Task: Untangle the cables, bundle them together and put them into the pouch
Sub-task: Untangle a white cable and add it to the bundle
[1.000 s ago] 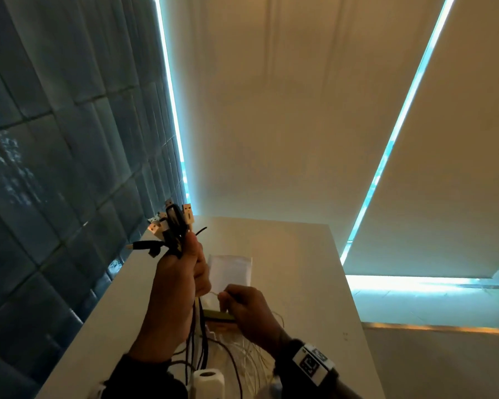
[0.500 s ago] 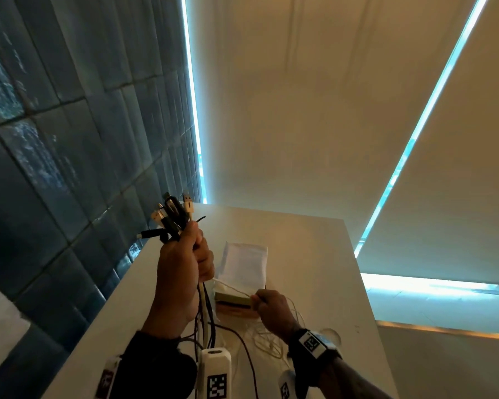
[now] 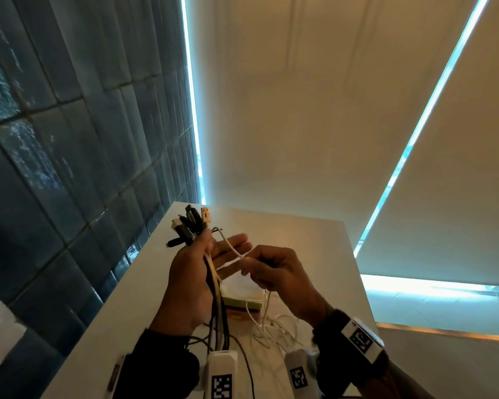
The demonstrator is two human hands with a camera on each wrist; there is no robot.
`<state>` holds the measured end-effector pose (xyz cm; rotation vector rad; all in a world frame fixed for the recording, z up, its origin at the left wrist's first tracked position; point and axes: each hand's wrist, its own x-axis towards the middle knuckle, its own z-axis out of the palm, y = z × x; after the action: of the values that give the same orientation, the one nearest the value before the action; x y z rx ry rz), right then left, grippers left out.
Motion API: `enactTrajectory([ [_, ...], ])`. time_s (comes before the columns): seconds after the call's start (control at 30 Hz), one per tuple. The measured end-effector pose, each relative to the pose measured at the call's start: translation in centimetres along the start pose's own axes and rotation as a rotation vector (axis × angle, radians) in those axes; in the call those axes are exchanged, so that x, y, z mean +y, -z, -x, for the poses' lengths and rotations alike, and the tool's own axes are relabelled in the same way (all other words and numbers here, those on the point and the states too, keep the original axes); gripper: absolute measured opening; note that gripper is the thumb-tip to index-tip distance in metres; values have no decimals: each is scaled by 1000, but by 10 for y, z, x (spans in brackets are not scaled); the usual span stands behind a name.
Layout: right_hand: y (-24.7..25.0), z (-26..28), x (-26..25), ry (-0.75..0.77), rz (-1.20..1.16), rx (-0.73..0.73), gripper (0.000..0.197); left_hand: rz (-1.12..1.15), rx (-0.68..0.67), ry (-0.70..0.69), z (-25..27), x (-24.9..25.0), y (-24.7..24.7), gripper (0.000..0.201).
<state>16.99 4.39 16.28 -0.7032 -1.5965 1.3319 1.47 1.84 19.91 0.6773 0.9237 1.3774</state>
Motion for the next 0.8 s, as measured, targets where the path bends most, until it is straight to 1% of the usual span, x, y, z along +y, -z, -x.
enactTrajectory([
  [0.07,5,3,8,-47,-14,-19,19,125,-59,-29,1,4,-4,32],
  [0.1,8,4,14,-73,-19,-14,19,153,-70,-55,1,6,-5,34],
  [0.2,15,11,28,-149,-9,7,20,157,-56,-144,-2,10,-5,31],
  [0.33,18,14,42,-222,27,29,20,173,-88,-213,-6,8,-2,36],
  [0.57,18,11,73,-245,140,66,22,204,-68,-181,-11,-2,0,36],
  [0.8,28,16,125,-314,272,154,26,137,-53,-217,-12,6,6,36],
])
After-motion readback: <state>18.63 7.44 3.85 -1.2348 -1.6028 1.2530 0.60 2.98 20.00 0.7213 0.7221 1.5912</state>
